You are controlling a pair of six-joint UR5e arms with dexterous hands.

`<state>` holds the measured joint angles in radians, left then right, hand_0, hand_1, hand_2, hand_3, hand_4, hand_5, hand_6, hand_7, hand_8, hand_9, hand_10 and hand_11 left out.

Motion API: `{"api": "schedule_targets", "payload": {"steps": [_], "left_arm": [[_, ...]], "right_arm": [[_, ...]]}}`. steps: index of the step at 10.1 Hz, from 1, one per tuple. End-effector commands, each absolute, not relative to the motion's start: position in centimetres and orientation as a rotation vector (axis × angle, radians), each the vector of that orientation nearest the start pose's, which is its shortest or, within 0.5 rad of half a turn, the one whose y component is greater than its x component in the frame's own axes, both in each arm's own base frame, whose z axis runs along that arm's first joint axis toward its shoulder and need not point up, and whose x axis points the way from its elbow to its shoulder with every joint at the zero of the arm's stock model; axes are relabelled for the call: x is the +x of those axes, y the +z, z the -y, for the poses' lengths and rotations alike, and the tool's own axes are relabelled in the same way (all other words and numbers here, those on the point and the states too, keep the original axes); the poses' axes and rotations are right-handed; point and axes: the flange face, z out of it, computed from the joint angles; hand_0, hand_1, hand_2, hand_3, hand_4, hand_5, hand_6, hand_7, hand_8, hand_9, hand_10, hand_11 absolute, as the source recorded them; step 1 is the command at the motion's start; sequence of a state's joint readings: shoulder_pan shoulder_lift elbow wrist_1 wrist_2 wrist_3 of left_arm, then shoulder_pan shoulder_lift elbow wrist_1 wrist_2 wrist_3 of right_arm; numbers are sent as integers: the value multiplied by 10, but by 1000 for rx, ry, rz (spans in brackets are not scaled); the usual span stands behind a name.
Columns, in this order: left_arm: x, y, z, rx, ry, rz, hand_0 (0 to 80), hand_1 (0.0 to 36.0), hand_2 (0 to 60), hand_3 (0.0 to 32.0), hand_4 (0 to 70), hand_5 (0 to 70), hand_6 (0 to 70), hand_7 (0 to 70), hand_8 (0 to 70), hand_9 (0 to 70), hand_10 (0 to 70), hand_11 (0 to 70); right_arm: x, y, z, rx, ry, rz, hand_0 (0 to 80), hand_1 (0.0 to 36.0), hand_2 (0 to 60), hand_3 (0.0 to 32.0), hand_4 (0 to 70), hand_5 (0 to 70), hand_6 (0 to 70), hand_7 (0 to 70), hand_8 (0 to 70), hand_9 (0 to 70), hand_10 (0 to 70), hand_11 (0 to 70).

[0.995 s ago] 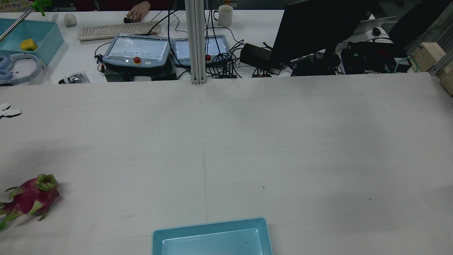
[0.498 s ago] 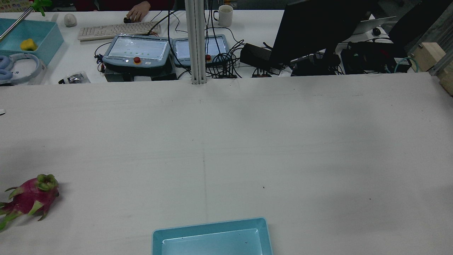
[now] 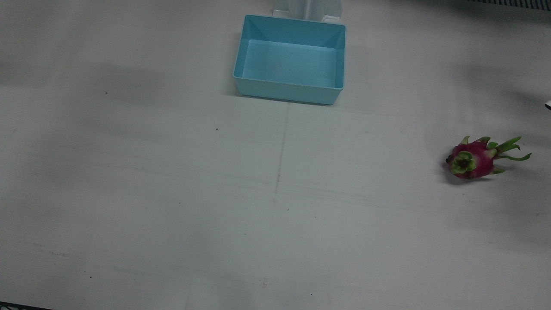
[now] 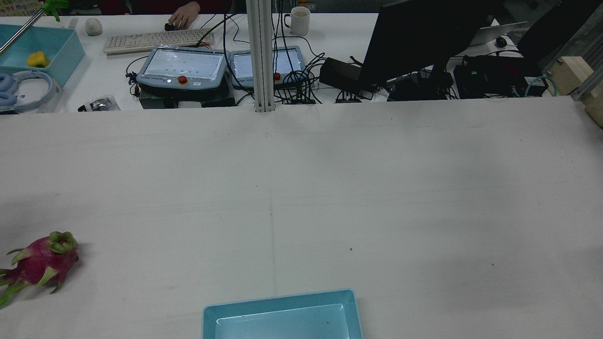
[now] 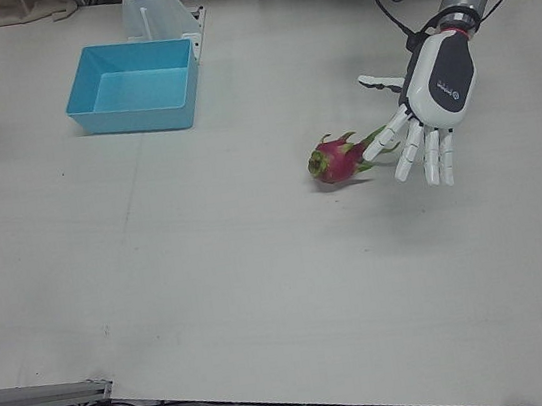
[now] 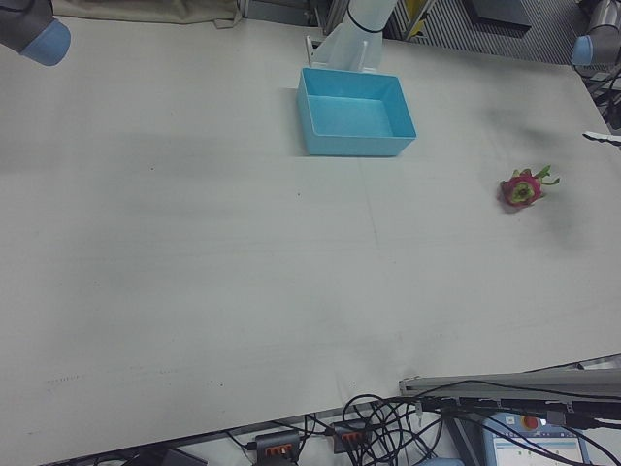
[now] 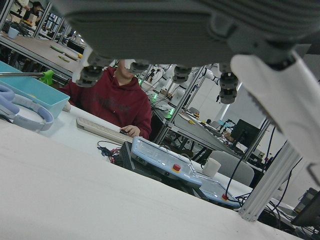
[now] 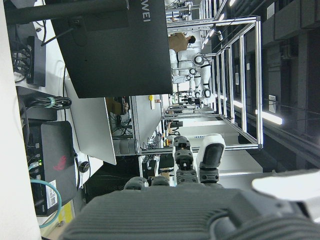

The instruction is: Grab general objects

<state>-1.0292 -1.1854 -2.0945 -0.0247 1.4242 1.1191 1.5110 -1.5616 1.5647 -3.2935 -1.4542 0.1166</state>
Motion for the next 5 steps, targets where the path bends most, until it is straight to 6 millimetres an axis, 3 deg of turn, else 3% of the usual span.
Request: {"api": "schedule_targets", "payload": {"steps": [1,5], "left_arm": [[66,598,359,511,-1097,-1741,528,128,0,320,0,48,0,66,0,0,0,0],[72,595,366,455,-1168,-1684,548,147,0,320,0,87,0,88,0,3,0,0]], "right_arm": [[116,700,487,41,-2286,-1977,0,0,0,0,0,0,0,0,0,0,0,0],[116,700,487,41,-2286,-1977,0,0,0,0,0,0,0,0,0,0,0,0]]}}
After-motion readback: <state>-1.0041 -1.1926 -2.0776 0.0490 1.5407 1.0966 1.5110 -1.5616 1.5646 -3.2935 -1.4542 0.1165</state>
